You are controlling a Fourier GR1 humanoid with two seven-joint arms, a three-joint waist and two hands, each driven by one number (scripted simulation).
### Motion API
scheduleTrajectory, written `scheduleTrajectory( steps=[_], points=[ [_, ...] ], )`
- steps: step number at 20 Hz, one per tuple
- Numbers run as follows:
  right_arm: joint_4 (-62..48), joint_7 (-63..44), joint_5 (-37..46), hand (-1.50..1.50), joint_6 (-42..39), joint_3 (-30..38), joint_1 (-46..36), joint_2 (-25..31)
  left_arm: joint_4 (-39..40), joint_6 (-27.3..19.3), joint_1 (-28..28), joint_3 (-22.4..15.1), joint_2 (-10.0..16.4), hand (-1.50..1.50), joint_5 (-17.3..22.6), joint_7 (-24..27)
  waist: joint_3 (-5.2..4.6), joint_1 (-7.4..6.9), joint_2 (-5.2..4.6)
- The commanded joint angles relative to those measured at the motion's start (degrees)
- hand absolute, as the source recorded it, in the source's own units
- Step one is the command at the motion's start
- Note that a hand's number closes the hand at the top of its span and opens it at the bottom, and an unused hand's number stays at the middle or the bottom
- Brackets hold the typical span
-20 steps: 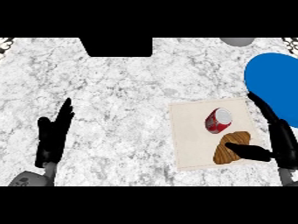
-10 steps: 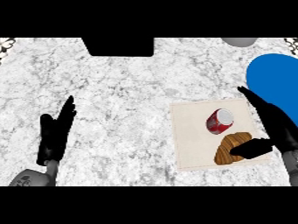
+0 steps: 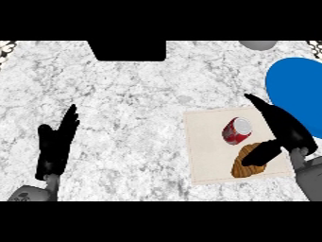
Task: Pick the can from the placemat and place it in the plate
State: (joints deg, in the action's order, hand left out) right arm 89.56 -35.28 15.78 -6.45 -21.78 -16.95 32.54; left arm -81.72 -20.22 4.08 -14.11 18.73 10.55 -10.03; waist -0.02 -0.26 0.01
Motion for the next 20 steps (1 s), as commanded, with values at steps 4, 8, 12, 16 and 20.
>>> scheduleTrajectory(
  steps=[4, 8, 12, 16, 20],
  points=[
    [-4.08, 0.86, 4.54, -1.50, -6.85, 4.51, -2.30, -5.69, -4.36, 3.80, -3.24, 3.49, -0.29, 0.00, -1.66, -1.90, 0.02, 0.00, 0.03],
    [-7.92, 4.43, 6.70, -1.50, -9.36, 7.55, -2.85, -7.05, -2.49, 2.73, -2.28, 2.49, -4.19, 0.00, -5.54, -1.19, 0.02, 0.06, 0.00],
    [-6.02, 5.14, 9.32, -1.50, -9.76, 7.93, 1.25, -9.45, -1.71, 6.16, -2.32, 6.61, -3.28, 0.00, -4.35, -1.31, 0.02, 0.18, 0.02],
    [-8.66, 8.48, 14.21, -1.50, -5.67, 6.49, 3.21, -13.91, -4.67, 3.72, -3.40, 4.24, -6.30, 0.00, -8.16, -3.25, 0.03, 0.11, 0.04],
    [-17.52, 10.90, 16.29, -1.50, -7.94, 9.52, -3.08, -15.63, 1.18, 7.90, -0.33, 8.59, -6.00, 0.00, -7.01, 0.24, 0.02, 0.03, -0.06]
  ],
)
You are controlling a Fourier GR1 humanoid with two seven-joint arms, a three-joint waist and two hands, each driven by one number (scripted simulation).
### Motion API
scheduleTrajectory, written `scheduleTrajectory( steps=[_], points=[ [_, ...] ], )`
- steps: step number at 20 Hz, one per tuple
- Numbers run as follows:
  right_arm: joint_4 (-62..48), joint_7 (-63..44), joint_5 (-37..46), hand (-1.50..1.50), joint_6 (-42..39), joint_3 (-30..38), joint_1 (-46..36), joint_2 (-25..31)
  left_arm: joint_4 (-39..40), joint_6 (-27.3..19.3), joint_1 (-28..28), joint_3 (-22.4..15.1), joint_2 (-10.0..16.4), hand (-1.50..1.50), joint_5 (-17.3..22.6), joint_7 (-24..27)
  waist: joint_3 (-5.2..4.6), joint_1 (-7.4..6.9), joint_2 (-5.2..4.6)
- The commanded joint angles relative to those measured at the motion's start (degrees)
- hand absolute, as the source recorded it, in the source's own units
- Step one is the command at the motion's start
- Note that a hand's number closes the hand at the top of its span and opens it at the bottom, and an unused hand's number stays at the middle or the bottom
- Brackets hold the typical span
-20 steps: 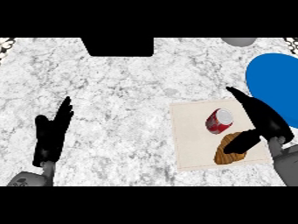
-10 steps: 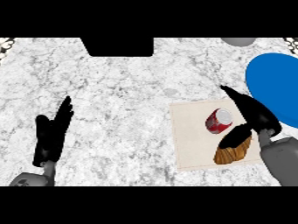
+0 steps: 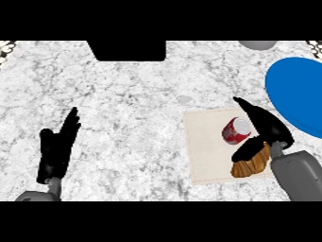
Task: Pick the can from the placemat and place it in the plate
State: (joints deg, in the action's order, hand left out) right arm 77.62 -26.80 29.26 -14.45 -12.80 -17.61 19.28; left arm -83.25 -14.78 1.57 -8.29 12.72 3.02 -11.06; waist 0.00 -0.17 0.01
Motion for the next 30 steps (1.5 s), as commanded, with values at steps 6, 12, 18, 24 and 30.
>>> scheduleTrajectory(
  steps=[6, 12, 18, 24, 30],
  points=[
    [-8.36, 10.67, 7.10, 1.50, 2.88, 1.86, -1.60, -0.86, -4.89, 1.31, -0.76, 1.13, -0.20, 0.00, -2.60, -5.00, 0.03, -0.25, -0.03],
    [-11.16, 13.59, 11.68, 1.50, 5.28, 3.74, -3.13, -1.23, -2.20, 0.30, 2.10, 1.45, -3.28, 0.00, -5.10, -4.61, 0.02, -0.18, -0.07],
    [-14.04, 30.27, 11.09, 1.50, 2.35, 2.00, -5.49, 4.56, -1.85, 2.76, -0.46, 3.12, -2.53, 0.00, -2.88, -1.22, 0.06, -0.93, -0.27],
    [-15.54, 33.93, 13.59, 1.50, 10.88, 7.65, -10.23, 7.16, -1.58, 4.69, -2.93, 3.04, -2.54, 0.00, -2.47, 1.27, 0.02, -0.65, -0.14],
    [-3.45, 34.87, 10.76, 1.50, 15.88, 12.01, -3.74, 7.14, -0.58, 4.59, 0.72, 5.37, -1.37, 0.00, -2.54, -2.23, 0.00, 0.87, 0.15]
  ],
)
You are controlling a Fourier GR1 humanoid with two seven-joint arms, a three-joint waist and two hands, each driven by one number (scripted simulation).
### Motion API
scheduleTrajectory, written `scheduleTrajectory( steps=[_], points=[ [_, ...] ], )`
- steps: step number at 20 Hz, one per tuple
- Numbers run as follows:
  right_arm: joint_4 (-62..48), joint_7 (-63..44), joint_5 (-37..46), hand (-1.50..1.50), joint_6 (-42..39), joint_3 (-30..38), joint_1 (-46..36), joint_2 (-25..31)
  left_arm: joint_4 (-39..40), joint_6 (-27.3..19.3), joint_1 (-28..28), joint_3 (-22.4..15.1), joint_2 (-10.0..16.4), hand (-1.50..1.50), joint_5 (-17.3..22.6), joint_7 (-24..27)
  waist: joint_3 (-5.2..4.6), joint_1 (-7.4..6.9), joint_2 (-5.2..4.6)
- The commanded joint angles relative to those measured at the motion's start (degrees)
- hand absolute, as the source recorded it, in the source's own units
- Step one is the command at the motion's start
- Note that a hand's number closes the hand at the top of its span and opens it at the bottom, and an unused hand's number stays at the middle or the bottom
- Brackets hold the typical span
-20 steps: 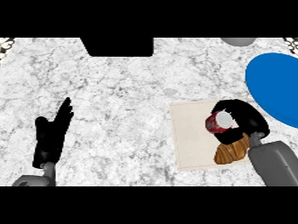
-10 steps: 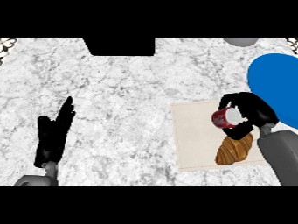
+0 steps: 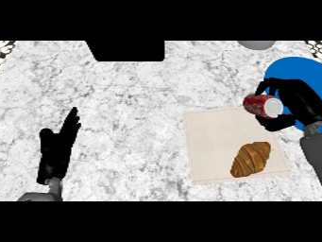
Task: Pick the can from the placemat and place it in the plate
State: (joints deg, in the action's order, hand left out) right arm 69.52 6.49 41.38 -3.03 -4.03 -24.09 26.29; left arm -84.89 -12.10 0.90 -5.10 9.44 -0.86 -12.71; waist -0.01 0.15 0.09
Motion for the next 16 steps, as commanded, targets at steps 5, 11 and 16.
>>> scheduleTrajectory(
  steps=[5, 11, 16],
  points=[
    [8.25, -3.87, -1.58, 1.50, 9.40, 10.23, 0.00, 1.19, -0.08, 0.14, 2.00, 1.04, 0.21, 0.00, -0.09, -1.49, 0.01, 0.25, 0.03],
    [3.42, -7.79, -3.46, 1.50, 5.61, 15.86, -4.43, 3.98, -3.27, 0.72, -0.96, -0.12, -0.35, 0.00, -1.45, -2.06, 0.01, -0.48, -0.07],
    [-10.25, -2.73, -2.17, 1.50, 7.98, 17.99, -8.11, 6.05, 0.60, 1.49, -2.19, -0.70, -2.50, 0.00, -1.88, 2.77, 0.01, -0.65, -0.22]
  ],
)
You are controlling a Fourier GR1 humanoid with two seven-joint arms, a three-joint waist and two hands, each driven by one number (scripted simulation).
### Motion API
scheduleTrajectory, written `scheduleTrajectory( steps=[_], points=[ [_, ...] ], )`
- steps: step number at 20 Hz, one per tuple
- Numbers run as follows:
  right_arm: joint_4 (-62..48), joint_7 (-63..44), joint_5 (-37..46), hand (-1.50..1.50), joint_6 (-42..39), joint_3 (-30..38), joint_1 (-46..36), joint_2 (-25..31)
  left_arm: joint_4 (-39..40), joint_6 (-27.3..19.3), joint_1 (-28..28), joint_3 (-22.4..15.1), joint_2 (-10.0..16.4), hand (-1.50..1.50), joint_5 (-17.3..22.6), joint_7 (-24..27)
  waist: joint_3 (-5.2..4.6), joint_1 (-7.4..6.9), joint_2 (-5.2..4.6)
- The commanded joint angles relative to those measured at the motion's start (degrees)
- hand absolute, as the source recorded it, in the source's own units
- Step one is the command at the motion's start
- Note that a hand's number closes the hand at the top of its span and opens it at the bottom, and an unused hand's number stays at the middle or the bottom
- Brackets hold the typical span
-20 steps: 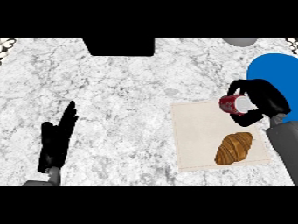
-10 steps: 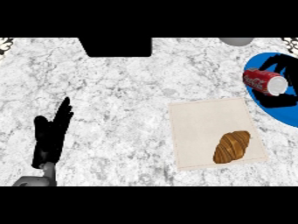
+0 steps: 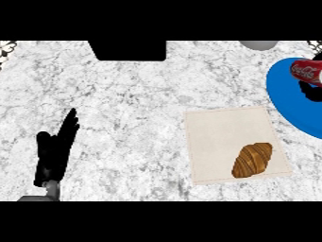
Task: Pick the can from the placemat and place it in the plate
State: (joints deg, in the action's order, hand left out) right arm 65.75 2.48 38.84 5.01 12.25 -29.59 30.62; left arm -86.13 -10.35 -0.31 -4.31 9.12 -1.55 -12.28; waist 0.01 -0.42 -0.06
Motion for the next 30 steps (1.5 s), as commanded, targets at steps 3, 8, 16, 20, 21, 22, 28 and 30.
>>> scheduleTrajectory(
  steps=[3, 8, 16, 20, 21, 22, 28, 30],
  points=[
    [-19.06, 8.15, -0.04, 1.50, 1.48, 4.48, -7.19, 5.22, -0.50, -0.15, 3.96, 0.39, -0.19, 0.00, -1.05, -3.40, 0.05, -0.52, -0.23],
    [-32.88, 13.27, 2.45, 1.50, 5.27, 5.26, -12.26, 7.56, -1.63, -1.84, 1.73, -1.13, -2.31, 0.00, -2.81, -4.23, 0.07, -0.89, -0.34],
    [-48.24, 17.21, 5.41, 1.50, -1.47, 3.34, -15.55, 9.88, 1.12, 2.00, 2.70, 0.93, -0.17, 0.00, -0.78, -0.25, 0.18, -2.44, -1.00],
    [-52.34, 17.04, 7.65, 1.50, -7.48, 1.01, -14.94, 10.98, 3.72, -0.57, 2.52, -0.61, -3.50, 0.00, -2.47, 2.12, 0.16, -2.17, -1.11],
    [-53.87, 16.63, 7.33, -1.50, -10.36, 1.52, -17.10, 12.60, -0.08, 1.81, 3.80, 0.74, -0.74, 0.00, -0.65, -1.59, 0.25, -3.08, -1.20],
    [-54.55, 18.36, 8.22, -1.50, -7.52, 0.70, -14.63, 10.27, 3.09, 1.89, 2.37, 0.76, -1.03, 0.00, -1.14, 2.17, 0.24, -2.83, -1.34],
    [-54.80, 30.52, 4.41, -1.50, -12.31, 4.04, -16.91, 11.75, 1.45, 0.01, 4.23, 0.01, -2.66, 0.00, -2.03, -2.01, 0.27, -2.05, -0.95],
    [-54.72, 35.82, -0.28, -1.50, -15.04, 8.36, -16.36, 13.09, 0.97, 1.03, 1.87, -0.05, -2.18, 0.00, -1.52, -0.05, 0.30, -1.68, -0.80]
  ],
)
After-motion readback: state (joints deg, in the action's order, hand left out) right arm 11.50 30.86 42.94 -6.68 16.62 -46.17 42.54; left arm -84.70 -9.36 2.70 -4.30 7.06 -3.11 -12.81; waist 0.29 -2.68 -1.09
